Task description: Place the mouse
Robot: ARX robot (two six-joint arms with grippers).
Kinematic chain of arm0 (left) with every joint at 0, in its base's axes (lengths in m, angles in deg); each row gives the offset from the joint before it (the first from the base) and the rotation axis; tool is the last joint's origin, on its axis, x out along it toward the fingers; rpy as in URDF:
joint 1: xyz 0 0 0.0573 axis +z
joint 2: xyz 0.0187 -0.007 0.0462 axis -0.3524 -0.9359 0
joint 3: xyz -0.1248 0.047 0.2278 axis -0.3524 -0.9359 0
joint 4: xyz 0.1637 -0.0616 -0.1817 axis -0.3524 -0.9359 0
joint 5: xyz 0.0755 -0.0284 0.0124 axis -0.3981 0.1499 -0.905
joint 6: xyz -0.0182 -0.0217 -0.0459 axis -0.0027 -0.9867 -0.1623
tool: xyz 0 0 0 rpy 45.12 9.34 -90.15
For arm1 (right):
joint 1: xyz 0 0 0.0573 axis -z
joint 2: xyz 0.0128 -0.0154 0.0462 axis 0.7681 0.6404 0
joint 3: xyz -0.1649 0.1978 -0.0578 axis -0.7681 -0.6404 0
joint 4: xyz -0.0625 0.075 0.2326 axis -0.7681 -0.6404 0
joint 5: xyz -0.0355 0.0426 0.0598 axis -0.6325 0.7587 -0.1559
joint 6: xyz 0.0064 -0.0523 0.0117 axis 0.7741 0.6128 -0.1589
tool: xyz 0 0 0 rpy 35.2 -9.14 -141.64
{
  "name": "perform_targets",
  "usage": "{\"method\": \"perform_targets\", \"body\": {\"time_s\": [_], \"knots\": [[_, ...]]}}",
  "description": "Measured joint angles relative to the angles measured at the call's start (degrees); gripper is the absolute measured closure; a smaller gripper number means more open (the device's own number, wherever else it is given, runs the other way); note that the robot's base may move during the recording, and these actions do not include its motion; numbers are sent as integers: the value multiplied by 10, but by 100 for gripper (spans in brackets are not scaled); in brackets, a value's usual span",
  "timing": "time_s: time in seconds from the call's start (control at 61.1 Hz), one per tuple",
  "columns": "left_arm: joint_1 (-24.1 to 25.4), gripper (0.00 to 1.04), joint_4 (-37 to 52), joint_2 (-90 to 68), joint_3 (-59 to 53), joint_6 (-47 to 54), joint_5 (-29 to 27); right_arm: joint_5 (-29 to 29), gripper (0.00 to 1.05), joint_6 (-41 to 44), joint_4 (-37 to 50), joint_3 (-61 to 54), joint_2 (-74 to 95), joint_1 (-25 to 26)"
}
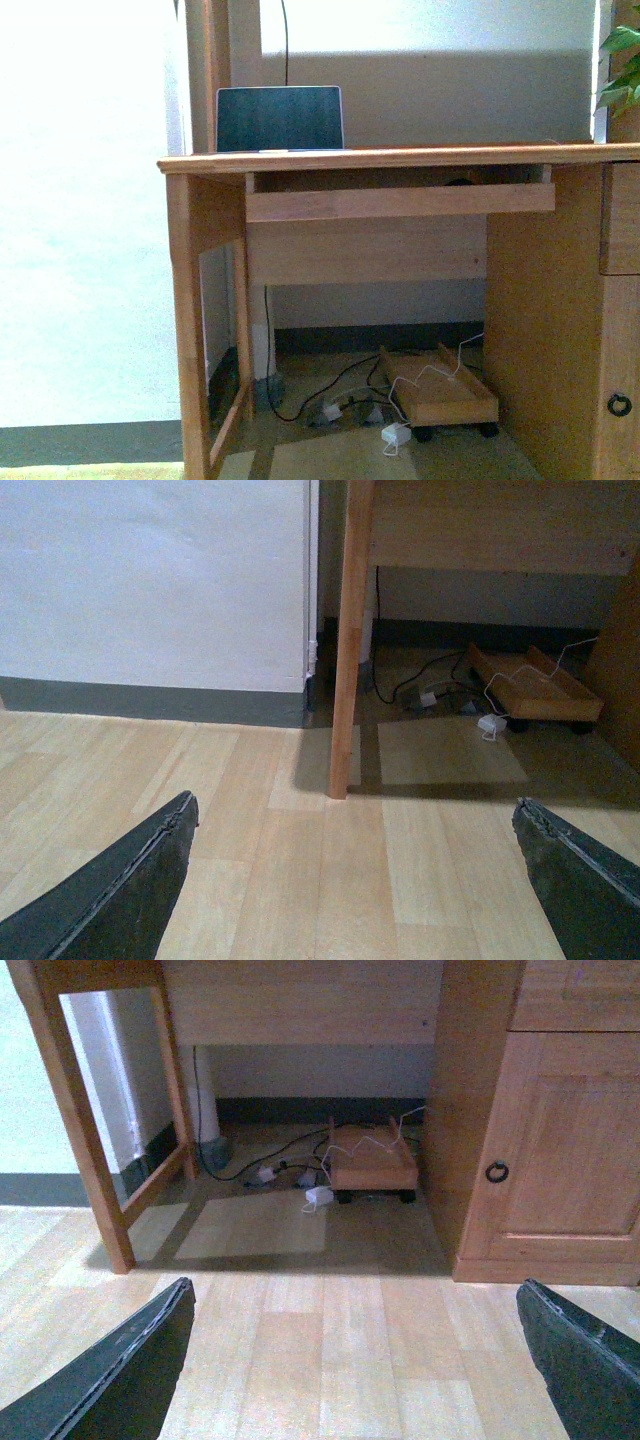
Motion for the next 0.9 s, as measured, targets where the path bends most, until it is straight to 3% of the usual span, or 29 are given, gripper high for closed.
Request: {"method": "perform_targets", "body": {"time_s": [0.901], "knots": [[0,8,0,0,0,0,0,0,7,0,0,0,0,0]]}}
